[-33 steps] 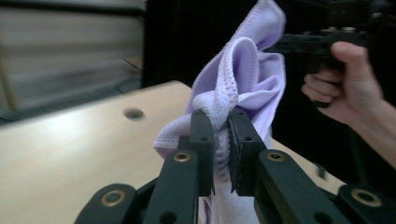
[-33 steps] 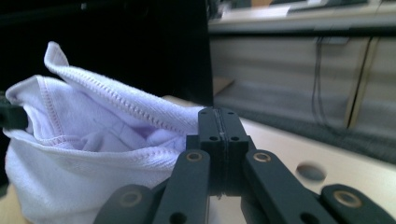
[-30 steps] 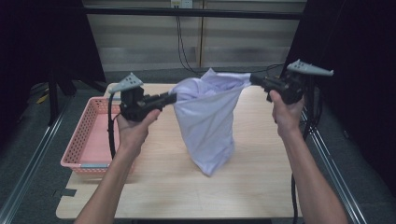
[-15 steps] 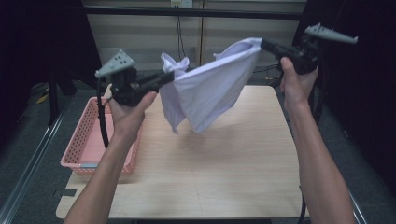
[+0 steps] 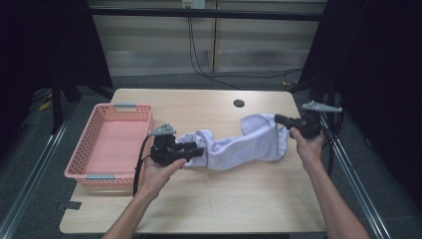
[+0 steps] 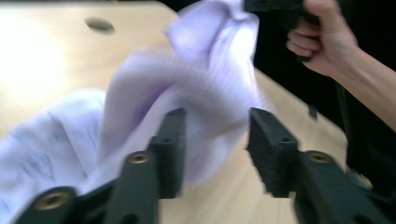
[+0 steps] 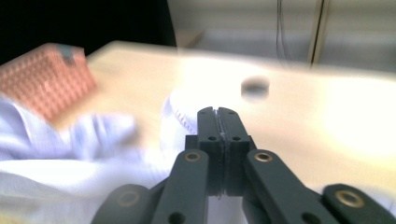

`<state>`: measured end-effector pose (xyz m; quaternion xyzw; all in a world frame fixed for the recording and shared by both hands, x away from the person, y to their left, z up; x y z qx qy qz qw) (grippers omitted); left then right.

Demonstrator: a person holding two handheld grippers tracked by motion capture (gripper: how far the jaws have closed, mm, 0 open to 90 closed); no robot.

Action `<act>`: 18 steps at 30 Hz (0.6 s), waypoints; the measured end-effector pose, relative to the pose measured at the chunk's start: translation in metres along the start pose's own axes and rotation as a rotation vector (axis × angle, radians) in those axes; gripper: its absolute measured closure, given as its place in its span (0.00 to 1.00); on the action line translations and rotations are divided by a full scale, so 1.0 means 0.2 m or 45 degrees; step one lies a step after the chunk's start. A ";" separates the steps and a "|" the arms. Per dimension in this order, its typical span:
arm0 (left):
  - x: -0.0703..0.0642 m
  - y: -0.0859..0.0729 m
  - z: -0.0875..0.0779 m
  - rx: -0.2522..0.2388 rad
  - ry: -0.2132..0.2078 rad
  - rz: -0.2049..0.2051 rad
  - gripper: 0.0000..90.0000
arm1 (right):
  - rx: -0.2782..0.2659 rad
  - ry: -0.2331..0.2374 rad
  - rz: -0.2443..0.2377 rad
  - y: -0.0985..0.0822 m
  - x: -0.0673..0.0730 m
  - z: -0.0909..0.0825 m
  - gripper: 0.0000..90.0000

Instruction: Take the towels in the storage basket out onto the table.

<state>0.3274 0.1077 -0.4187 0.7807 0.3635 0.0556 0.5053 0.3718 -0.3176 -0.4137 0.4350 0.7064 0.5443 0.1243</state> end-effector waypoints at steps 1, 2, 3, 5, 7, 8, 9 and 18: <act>0.02 -0.03 -0.02 0.003 0.005 0.009 0.56 | 0.042 0.009 0.024 -0.10 -0.03 0.00 0.81; 0.02 -0.03 -0.02 0.003 0.005 0.009 0.54 | 0.042 0.009 0.024 -0.10 -0.03 0.00 0.81; 0.04 -0.05 -0.04 -0.004 0.013 -0.015 0.54 | 0.050 -0.003 0.031 -0.12 -0.03 0.00 0.75; 0.08 -0.07 -0.05 0.009 0.047 -0.033 0.51 | 0.047 -0.019 0.048 -0.15 -0.03 -0.03 0.63; 0.12 -0.11 -0.05 0.005 0.054 -0.065 0.48 | 0.033 -0.003 0.037 -0.14 0.02 -0.08 0.56; 0.14 -0.12 -0.05 0.003 0.070 -0.079 0.48 | 0.032 0.031 0.036 -0.15 0.05 -0.08 0.54; 0.16 -0.14 -0.04 0.001 0.090 -0.096 0.48 | 0.032 0.031 0.036 -0.15 0.05 -0.08 0.54; 0.18 -0.26 0.07 0.103 0.131 -0.008 0.87 | 0.247 0.285 -0.023 -0.30 0.34 0.22 0.46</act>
Point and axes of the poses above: each handheld gripper's, and its own axes: z roughly forward along the jaws, y roughly out of its top, x roughly to its left, the point moved 1 cm from there along z, roughly forward along the jaws, and after that the axes turned 10 degrees about y, right-handed, at the moved point
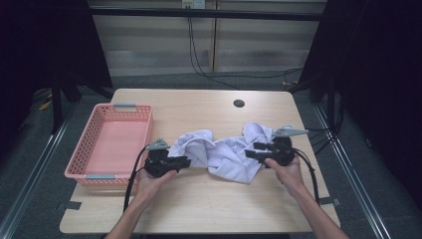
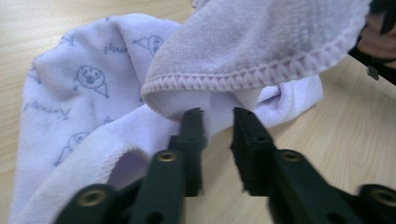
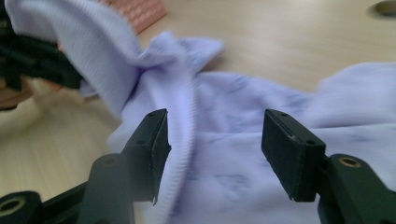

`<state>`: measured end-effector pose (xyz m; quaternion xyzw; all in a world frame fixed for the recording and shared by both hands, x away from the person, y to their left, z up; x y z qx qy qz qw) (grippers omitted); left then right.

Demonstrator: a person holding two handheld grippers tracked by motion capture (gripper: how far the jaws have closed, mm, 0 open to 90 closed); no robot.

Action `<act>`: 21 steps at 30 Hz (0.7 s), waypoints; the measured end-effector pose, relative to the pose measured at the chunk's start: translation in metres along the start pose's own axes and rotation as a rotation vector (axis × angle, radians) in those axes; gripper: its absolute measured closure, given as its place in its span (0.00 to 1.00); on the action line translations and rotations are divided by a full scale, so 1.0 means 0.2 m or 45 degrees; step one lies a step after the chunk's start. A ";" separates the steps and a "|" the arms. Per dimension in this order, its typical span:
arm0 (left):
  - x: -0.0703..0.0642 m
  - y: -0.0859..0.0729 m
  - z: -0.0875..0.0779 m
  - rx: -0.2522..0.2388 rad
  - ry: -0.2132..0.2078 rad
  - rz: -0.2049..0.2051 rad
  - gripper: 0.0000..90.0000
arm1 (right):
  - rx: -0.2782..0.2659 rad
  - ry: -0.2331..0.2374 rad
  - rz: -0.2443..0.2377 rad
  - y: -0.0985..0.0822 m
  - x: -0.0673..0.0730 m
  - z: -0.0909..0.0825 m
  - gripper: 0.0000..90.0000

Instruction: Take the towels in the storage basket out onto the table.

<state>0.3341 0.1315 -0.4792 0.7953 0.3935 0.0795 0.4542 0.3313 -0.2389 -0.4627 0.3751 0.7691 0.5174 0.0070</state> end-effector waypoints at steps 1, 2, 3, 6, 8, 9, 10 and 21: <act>-0.01 0.00 0.00 0.001 -0.012 0.013 0.96 | 0.048 0.028 -0.024 -0.01 0.02 0.05 0.47; -0.01 0.00 0.00 -0.004 -0.019 0.011 0.99 | 0.099 0.043 -0.055 -0.02 0.04 0.11 0.47; -0.02 0.00 0.00 -0.002 -0.038 0.016 1.00 | 0.135 0.055 -0.074 -0.03 0.06 0.15 0.46; -0.06 0.00 -0.01 -0.018 -0.076 0.040 1.00 | 0.210 0.041 -0.074 -0.06 0.07 0.29 0.51; -0.08 0.01 -0.03 -0.036 -0.113 0.043 1.00 | 0.237 0.025 -0.084 -0.08 0.07 0.32 0.68; -0.09 0.01 -0.05 -0.039 -0.096 0.053 0.88 | 0.274 0.024 -0.093 -0.11 0.06 0.33 0.91; -0.09 0.01 -0.07 -0.040 -0.097 0.052 0.84 | 0.277 0.033 -0.071 -0.10 0.05 0.31 0.95; -0.14 -0.01 -0.18 -0.057 -0.142 0.104 0.69 | 0.338 -0.106 -0.033 -0.23 -0.06 -0.02 0.86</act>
Point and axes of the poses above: each handheld gripper's, and its own axes: z roughly forward along the jaws, y roughly out of its top, x roughly to its left, the point moved 1 cm from there along z, roughly forward along the jaws, and after that the axes turned 10 degrees about y, right-handed, at the moved point
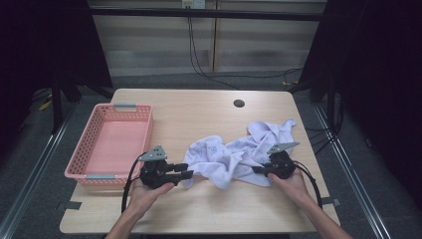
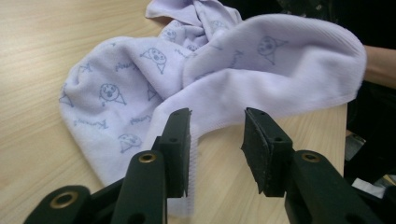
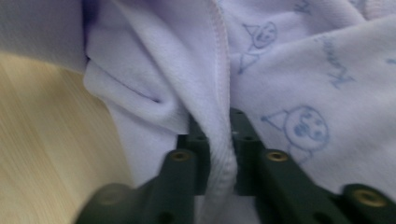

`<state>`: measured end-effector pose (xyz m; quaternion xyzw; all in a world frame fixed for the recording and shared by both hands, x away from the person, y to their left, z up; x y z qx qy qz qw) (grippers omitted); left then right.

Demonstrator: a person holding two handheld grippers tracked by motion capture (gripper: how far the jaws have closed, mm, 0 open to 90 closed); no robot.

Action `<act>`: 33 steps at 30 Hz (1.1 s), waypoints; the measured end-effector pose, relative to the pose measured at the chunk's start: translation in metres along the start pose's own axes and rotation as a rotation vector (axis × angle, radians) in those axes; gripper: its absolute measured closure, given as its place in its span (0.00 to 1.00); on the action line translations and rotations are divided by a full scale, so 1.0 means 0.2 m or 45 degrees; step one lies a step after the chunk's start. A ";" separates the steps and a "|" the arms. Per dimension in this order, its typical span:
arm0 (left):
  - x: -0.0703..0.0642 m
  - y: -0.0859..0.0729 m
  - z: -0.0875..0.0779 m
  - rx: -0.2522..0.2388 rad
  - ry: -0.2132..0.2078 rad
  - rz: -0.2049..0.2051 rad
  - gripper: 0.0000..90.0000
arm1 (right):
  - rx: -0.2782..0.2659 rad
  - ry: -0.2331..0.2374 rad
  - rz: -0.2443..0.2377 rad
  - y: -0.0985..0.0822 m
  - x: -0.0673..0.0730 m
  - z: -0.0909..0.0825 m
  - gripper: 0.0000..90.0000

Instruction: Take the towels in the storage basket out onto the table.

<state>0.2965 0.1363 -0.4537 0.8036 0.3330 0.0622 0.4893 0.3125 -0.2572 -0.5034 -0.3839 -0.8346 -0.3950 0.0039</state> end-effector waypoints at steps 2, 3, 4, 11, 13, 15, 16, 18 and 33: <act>0.01 -0.01 0.01 0.011 0.014 -0.010 0.70 | -0.012 -0.001 0.002 -0.01 -0.01 -0.03 0.76; 0.02 -0.01 0.02 0.024 0.010 -0.018 0.80 | -0.040 0.007 0.018 -0.03 0.00 -0.07 0.63; 0.05 -0.03 0.05 0.061 0.032 -0.023 0.83 | -0.064 -0.001 0.015 -0.03 0.01 -0.10 0.62; 0.13 -0.08 0.11 0.137 0.103 -0.079 0.83 | -0.210 0.068 -0.034 -0.04 0.15 -0.23 0.64; 0.15 -0.09 0.11 0.136 0.124 -0.096 0.83 | -0.210 0.144 -0.076 -0.03 0.25 -0.19 0.73; 0.15 -0.09 0.11 0.137 0.122 -0.095 0.80 | -0.227 0.134 -0.095 -0.02 0.30 -0.17 0.73; 0.15 -0.10 0.11 0.152 0.125 -0.103 0.77 | -0.243 0.146 -0.097 -0.01 0.31 -0.17 0.73; 0.15 -0.11 0.13 0.177 0.119 -0.104 0.71 | -0.288 0.166 -0.104 0.01 0.33 -0.19 0.73; 0.10 -0.15 0.19 0.316 0.119 -0.012 0.91 | 0.032 0.286 -0.142 -0.13 0.40 0.01 0.62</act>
Point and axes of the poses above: each handheld gripper's, and its own axes: z roughly forward along the jaws, y roughly out of its top, x roughly to its left, the point moved 1 cm from there along z, roughly forward along the jaws, and after that the axes turned 10 degrees about y, right-handed, at the moved point
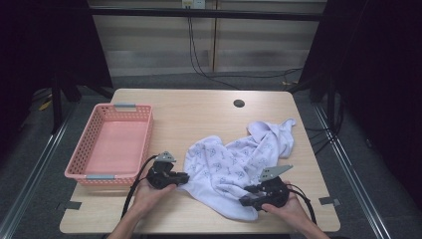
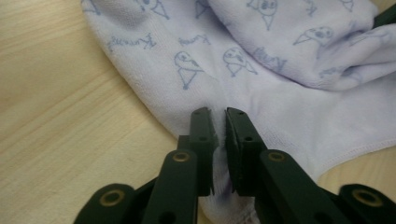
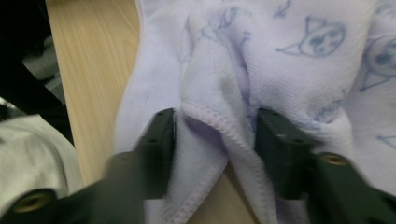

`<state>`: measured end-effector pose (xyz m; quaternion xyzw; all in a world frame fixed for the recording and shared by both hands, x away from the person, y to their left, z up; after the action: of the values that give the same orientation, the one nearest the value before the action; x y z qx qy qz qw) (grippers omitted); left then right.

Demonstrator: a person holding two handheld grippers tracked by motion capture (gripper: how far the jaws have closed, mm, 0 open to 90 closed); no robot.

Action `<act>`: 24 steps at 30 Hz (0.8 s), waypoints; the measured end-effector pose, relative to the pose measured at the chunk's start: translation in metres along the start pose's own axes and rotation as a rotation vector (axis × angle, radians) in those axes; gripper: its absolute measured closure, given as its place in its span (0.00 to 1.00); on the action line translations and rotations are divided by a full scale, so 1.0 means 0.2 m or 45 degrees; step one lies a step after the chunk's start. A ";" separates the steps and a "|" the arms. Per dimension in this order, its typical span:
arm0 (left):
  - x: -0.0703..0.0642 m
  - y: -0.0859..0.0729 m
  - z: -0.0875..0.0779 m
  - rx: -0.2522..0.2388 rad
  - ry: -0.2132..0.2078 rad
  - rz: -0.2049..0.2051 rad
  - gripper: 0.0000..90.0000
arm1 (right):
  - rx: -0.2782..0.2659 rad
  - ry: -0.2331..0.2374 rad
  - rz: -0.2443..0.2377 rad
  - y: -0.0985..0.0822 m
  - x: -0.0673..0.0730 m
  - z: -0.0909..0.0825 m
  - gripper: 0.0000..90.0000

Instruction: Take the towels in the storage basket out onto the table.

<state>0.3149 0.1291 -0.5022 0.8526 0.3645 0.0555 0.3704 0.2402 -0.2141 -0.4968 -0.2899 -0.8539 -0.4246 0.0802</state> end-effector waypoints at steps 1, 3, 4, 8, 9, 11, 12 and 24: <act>-0.01 0.01 -0.02 -0.016 -0.050 -0.023 0.94 | 0.056 -0.039 -0.033 0.00 0.01 0.03 0.83; -0.03 0.03 -0.09 -0.084 -0.075 -0.032 0.94 | 0.010 -0.009 -0.025 0.02 0.01 0.00 0.91; -0.03 0.03 -0.09 -0.084 -0.075 -0.032 0.93 | 0.010 -0.009 -0.025 0.02 0.01 0.00 0.91; -0.09 0.14 -0.29 -0.255 -0.092 0.004 0.93 | -0.200 -0.040 -0.009 0.11 -0.02 -0.17 0.93; -0.11 0.16 -0.33 -0.285 -0.098 0.013 0.93 | -0.261 -0.057 0.001 0.14 -0.04 -0.24 0.93; -0.14 0.21 -0.40 -0.356 -0.121 0.018 0.93 | -0.364 -0.148 0.020 0.20 -0.12 -0.36 0.93; -0.14 0.21 -0.40 -0.356 -0.121 0.018 0.92 | -0.364 -0.148 0.020 0.20 -0.12 -0.36 0.93; -0.05 0.14 -0.07 -0.127 -0.080 -0.094 0.68 | -0.218 -0.389 0.313 0.04 -0.64 -0.34 0.83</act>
<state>0.3178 0.1185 -0.4716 0.8204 0.3807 0.0329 0.4254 0.3416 -0.3171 -0.4979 -0.4587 -0.7751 -0.4339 -0.0238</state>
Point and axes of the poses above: each handheld gripper's, and its own axes: z roughly forward along the jaws, y roughly out of its top, x roughly to its left, the point moved 1 cm from there along z, roughly forward along the jaws, and after that the axes turned 10 degrees about y, right-handed, at the moved point
